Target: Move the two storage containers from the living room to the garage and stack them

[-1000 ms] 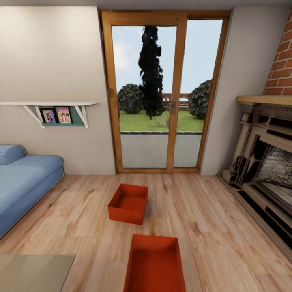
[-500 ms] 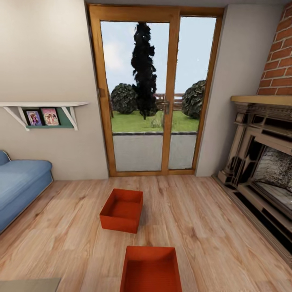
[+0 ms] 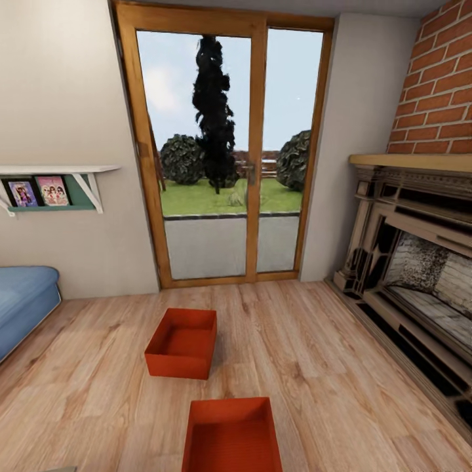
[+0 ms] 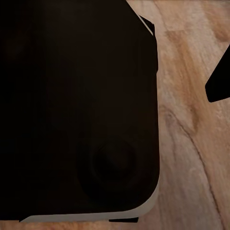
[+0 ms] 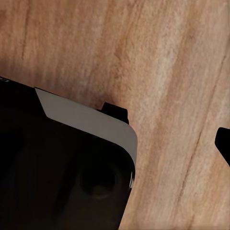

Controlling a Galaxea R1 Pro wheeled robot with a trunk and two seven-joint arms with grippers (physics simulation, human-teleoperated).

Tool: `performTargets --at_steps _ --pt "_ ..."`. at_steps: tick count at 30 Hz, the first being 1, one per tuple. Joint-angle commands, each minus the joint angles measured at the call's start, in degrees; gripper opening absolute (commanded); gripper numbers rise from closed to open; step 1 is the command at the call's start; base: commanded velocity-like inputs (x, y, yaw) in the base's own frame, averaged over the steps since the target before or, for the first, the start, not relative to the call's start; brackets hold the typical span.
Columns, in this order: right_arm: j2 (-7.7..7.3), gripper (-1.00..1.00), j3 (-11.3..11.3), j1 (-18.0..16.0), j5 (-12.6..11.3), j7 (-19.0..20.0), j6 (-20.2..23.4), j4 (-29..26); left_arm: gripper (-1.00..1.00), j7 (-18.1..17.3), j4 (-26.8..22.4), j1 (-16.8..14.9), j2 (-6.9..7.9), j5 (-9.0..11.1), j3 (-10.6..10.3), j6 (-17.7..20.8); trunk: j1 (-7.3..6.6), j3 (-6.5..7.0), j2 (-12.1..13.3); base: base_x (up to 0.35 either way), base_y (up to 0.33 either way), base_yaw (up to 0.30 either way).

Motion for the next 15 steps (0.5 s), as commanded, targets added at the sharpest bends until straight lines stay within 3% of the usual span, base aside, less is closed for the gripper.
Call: performTargets --at_steps 1,15 --pt "0.04 1.0 0.49 -0.04 -0.5 -0.12 -0.24 0.11 1.0 0.02 0.0 -0.02 0.0 0.12 0.05 -0.11 0.0 -0.06 -0.03 0.0 0.0 -0.014" --pt "0.06 1.0 0.49 -0.04 -0.5 -0.12 -0.19 0.11 1.0 0.03 0.0 -0.02 0.0 0.13 0.05 -0.1 0.0 -0.06 -0.03 0.0 0.0 -0.001"
